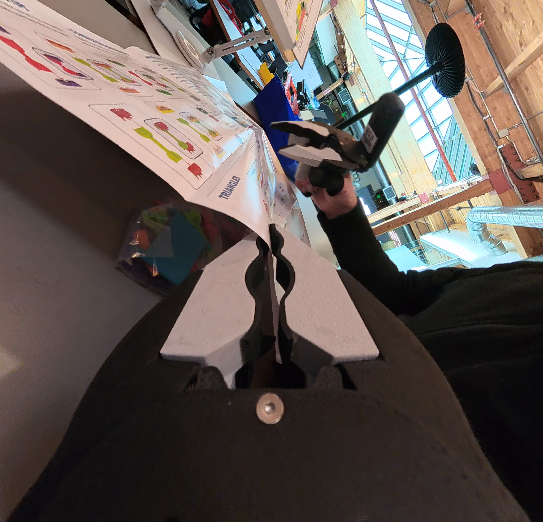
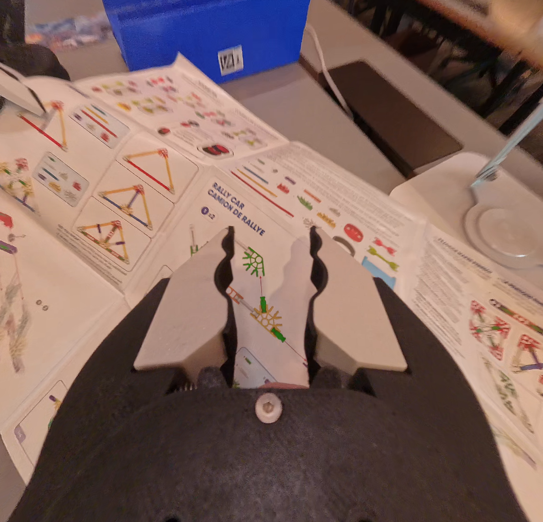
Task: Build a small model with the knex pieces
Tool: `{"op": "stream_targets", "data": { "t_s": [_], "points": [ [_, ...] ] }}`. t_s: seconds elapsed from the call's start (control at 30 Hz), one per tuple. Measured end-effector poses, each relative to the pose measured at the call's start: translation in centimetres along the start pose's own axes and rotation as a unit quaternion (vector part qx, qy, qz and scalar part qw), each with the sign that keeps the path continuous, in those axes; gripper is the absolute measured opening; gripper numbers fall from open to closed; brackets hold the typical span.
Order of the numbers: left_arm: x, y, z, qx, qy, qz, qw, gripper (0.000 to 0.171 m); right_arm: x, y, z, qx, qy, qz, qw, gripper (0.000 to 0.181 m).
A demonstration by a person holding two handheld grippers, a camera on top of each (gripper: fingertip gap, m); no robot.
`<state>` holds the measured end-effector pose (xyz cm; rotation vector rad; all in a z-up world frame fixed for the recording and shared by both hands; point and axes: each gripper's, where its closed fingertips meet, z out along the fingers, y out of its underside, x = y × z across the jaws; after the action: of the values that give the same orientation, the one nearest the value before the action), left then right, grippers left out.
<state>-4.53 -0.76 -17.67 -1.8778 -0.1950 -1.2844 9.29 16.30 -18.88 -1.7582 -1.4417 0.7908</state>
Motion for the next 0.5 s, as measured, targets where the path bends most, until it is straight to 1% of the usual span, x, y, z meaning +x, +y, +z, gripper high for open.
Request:
{"op": "stream_targets", "data": {
  "t_s": [0.07, 0.1, 0.13, 0.17, 0.2, 0.23, 0.27, 0.3, 0.4, 0.43, 0.5],
  "points": [
    [0.1, 0.4, 0.0, -0.014, -0.003, 0.013, 1.000, 0.000, 0.3, 3.1, 2.3, -0.071, -0.002, 0.006, 0.997, 0.039],
    [0.0, 0.7, 0.0, -0.026, -0.007, 0.020, 0.999, 0.000, -0.1, 5.1, 3.1, -0.117, -0.015, 0.013, 0.993, 0.034],
    [0.0, 1.0, 0.1, -0.037, -0.007, 0.026, 0.999, 0.000, -0.6, 6.6, 3.7, -0.146, -0.031, 0.023, 0.988, 0.028],
    [-0.2, 1.1, 0.1, -0.042, -0.011, 0.027, 0.999, 0.000, -0.9, 7.1, 4.2, -0.148, -0.041, 0.035, 0.988, 0.024],
    [-0.6, 0.9, 0.1, -0.041, -0.021, 0.024, 0.999, 0.003, -1.1, 7.3, 4.4, -0.144, -0.046, 0.044, 0.988, 0.021],
    [-1.1, 0.5, 0.0, -0.036, -0.029, 0.018, 0.999, 0.010, -1.1, 7.4, 4.4, -0.141, -0.048, 0.045, 0.988, 0.019],
    [-1.9, 0.0, -0.2, -0.026, -0.044, 0.005, 0.999, 0.020, -1.1, 7.5, 4.3, -0.141, -0.047, 0.042, 0.988, 0.018],
    [-2.6, -0.7, -0.5, -0.011, -0.056, -0.007, 0.998, 0.026, -1.1, 7.5, 4.3, -0.140, -0.047, 0.042, 0.988, 0.017],
    [-3.4, -2.9, -1.2, 0.039, -0.047, -0.039, 0.997, 0.034, -1.0, 7.5, 4.3, -0.132, -0.051, 0.050, 0.989, 0.018],
    [-3.7, -3.3, -1.2, 0.046, -0.045, -0.048, 0.997, 0.038, -1.0, 7.5, 4.3, -0.130, -0.050, 0.051, 0.989, 0.018],
    [-4.0, -3.9, -0.8, 0.048, -0.036, -0.058, 0.997, 0.038, -0.9, 7.5, 4.3, -0.125, -0.047, 0.051, 0.990, 0.018]
  ]
}}
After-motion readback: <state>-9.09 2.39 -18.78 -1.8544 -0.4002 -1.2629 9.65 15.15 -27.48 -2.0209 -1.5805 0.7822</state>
